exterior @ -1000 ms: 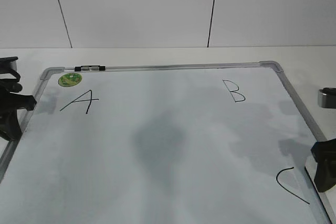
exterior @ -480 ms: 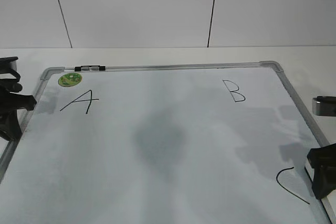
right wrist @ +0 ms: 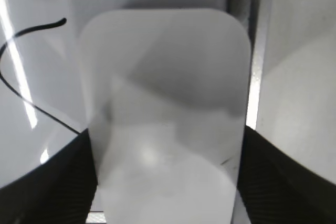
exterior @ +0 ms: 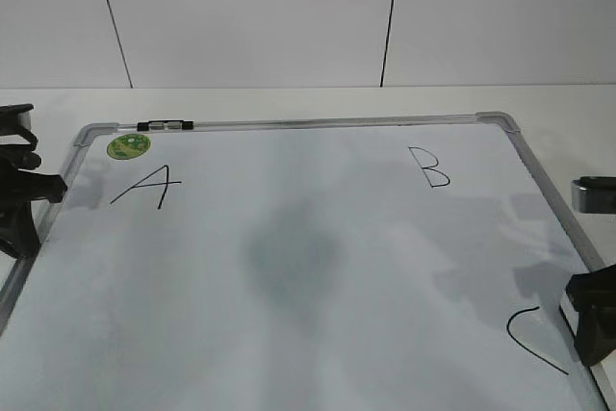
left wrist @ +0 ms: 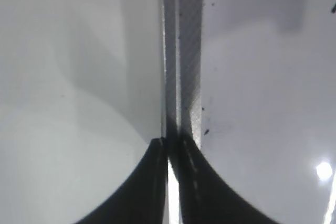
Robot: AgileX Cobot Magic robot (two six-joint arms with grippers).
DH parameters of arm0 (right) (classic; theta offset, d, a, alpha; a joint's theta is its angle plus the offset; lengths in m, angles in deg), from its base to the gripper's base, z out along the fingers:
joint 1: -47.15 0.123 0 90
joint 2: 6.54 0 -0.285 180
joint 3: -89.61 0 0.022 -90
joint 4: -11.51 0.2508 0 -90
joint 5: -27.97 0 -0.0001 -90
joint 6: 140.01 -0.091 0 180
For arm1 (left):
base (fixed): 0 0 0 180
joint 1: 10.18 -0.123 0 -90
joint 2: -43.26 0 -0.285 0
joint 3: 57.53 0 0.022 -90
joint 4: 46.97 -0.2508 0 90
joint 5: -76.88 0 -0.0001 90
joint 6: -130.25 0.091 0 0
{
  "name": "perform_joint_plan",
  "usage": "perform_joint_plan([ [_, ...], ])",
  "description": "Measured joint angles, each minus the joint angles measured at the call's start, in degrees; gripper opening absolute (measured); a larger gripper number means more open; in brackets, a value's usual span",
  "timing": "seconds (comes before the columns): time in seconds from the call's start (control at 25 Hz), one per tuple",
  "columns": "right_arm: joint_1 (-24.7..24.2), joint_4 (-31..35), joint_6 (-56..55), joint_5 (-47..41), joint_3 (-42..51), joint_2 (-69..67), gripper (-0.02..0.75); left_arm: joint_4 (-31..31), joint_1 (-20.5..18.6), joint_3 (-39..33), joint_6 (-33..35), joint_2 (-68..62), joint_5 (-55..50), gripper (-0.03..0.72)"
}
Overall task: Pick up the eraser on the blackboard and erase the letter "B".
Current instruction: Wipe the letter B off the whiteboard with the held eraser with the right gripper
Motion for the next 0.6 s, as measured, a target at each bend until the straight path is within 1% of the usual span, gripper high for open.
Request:
perform_joint_plan([
  [0.16,0.0,-0.4,0.0,0.0,0.0,0.0,0.592,0.0,0.0,0.0,0.0,0.0,0.0,0.038],
  [0.44,0.1,-0.5,0.3,0.0,-0.1,0.0,0.543,0.0,0.0,0.0,0.0,0.0,-0.1,0.038],
  [0.6,0.1,-0.5,0.3,0.0,-0.1,0.0,0.538,0.1,0.0,0.0,0.0,0.0,-0.1,0.038],
])
